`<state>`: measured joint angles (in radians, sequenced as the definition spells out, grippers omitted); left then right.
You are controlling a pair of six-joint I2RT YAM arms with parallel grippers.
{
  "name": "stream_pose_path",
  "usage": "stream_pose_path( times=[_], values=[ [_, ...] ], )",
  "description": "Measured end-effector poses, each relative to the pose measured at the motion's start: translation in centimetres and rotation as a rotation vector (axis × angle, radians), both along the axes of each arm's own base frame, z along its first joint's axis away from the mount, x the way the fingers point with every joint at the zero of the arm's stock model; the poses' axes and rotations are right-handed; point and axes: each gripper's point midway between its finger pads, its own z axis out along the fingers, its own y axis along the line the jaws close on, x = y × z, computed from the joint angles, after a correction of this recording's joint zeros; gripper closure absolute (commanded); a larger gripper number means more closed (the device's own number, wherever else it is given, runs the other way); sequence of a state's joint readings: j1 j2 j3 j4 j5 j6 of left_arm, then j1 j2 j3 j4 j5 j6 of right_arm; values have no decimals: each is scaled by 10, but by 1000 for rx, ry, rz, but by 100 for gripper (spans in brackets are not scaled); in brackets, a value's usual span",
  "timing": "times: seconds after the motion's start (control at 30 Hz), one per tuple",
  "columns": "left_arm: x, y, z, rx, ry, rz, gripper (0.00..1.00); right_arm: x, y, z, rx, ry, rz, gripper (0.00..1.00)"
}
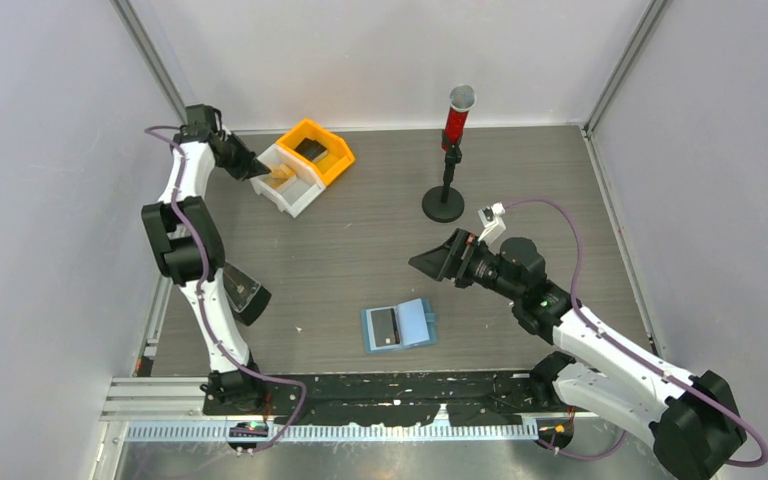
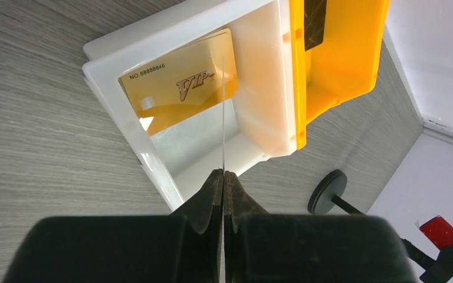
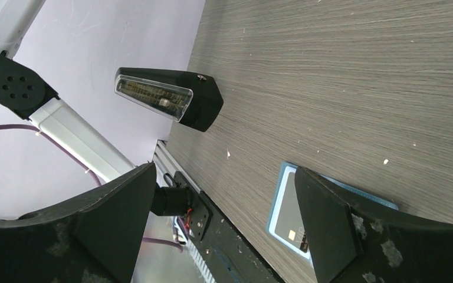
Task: Take the credit cards out of the card holder
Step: Place the credit card in the storage box.
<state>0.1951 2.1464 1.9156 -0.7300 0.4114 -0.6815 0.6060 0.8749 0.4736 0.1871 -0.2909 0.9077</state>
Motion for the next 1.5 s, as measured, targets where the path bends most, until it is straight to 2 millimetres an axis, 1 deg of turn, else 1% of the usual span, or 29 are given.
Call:
stream_pose_path(
  times=[0.17, 0.47, 0.6, 0.8, 0.9, 1.03, 1.13, 1.37, 1.5],
  values=[
    [8, 0, -7, -17, 8, 8, 100, 5, -3, -3, -11, 0, -9, 5],
    [17, 0, -6, -21, -16, 3, 100, 12, -5, -3, -11, -1, -17, 5],
    [21, 0, -12, -25, -11, 1, 100, 13, -5, -4, -11, 1, -17, 5],
    [22, 0, -25, -31, 13, 0, 98, 16, -6, -5, -12, 7, -20, 5],
    [25, 1, -23, -29, 7, -1, 94, 17, -7, -5, -10, 6, -20, 4],
    [30, 2, -18, -23, -12, -2, 85, 18, -9, -5, -9, 6, -25, 5],
    [32, 4, -15, -15, -15, -2, 81, 19, -10, -5, -8, 7, -27, 5],
    [29, 7, -15, 14, -2, -3, 72, 21, -9, -11, -16, 25, -26, 5],
    [25, 9, -18, 20, 21, 5, 69, 21, -9, -12, -19, 30, -24, 4]
  ],
)
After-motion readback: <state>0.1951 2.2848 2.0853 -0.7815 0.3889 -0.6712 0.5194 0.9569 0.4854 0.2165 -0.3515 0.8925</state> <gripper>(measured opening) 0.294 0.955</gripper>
